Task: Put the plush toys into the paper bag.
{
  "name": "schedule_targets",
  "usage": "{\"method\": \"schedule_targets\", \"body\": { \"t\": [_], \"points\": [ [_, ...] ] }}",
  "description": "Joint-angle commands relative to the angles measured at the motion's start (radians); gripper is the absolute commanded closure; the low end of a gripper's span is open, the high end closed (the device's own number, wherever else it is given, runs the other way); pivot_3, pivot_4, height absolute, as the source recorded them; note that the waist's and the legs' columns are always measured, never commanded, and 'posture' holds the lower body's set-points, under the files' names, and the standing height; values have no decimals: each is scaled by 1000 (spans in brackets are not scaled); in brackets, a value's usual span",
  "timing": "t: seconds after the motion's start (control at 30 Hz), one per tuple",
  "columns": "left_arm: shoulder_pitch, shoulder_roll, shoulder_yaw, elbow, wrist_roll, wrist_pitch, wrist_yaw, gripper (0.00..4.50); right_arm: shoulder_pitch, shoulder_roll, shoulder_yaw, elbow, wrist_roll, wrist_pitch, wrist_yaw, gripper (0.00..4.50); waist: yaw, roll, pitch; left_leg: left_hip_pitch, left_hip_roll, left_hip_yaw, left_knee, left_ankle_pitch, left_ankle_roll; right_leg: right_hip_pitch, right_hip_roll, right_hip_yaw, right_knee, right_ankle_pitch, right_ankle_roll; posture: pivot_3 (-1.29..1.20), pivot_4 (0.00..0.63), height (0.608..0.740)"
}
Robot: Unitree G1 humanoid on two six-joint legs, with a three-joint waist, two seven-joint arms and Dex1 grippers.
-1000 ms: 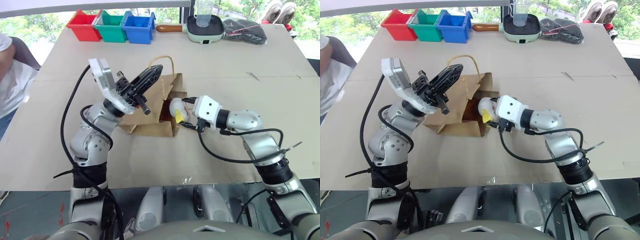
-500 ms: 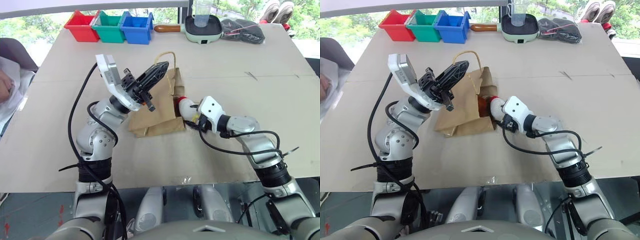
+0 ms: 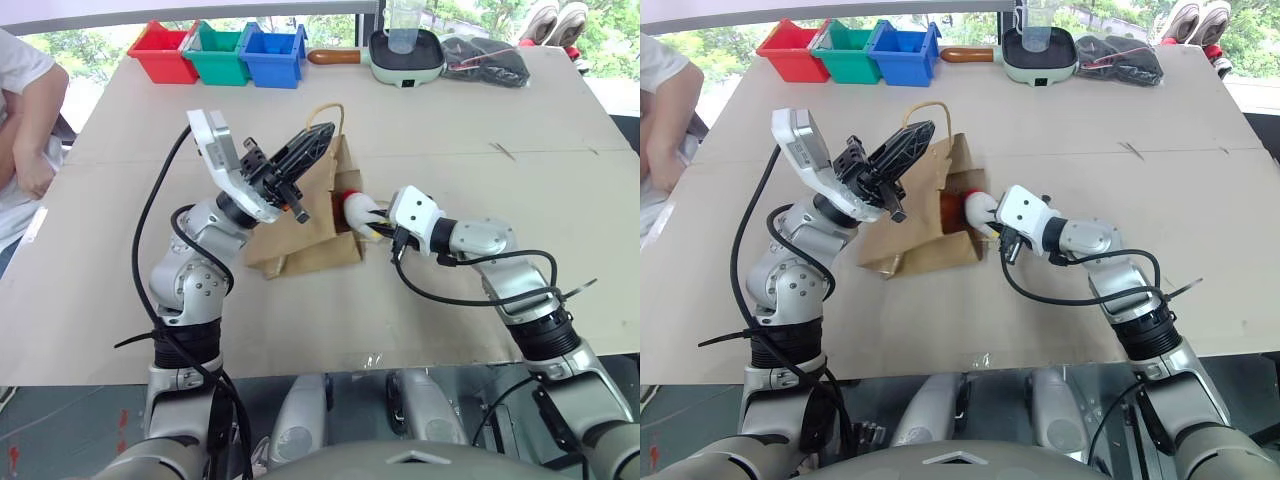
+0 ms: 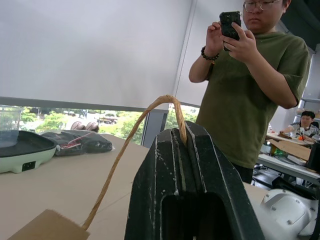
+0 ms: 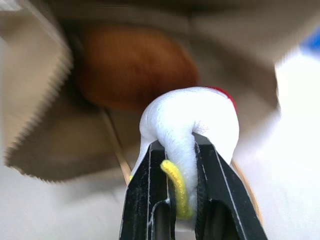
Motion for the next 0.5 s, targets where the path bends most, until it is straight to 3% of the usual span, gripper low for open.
{"method": "schedule_targets", "body": {
  "t": [0.03,0.27,0.5],
  "points": [
    [-13,7,-10,-34,5,-15,-17,4500,-32,5,4,-62,71,-22,72,4462,1,0,0,0,0,0,0,0,0,0,0,0,0,0,0,0,150,740],
    [-17,8,-35,-20,38,-26,-46,4500,-102,30,98,89,1,-179,122,4462,2,0,0,0,0,1,0,0,0,0,0,0,0,0,0,0,150,740],
    [-7,-16,-51,-50,23,-18,-47,4500,-212,201,170,441,-69,-393,112,4462,-2,0,0,1,0,0,0,0,0,0,1,-1,0,0,0,0,150,740]
  ]
}}
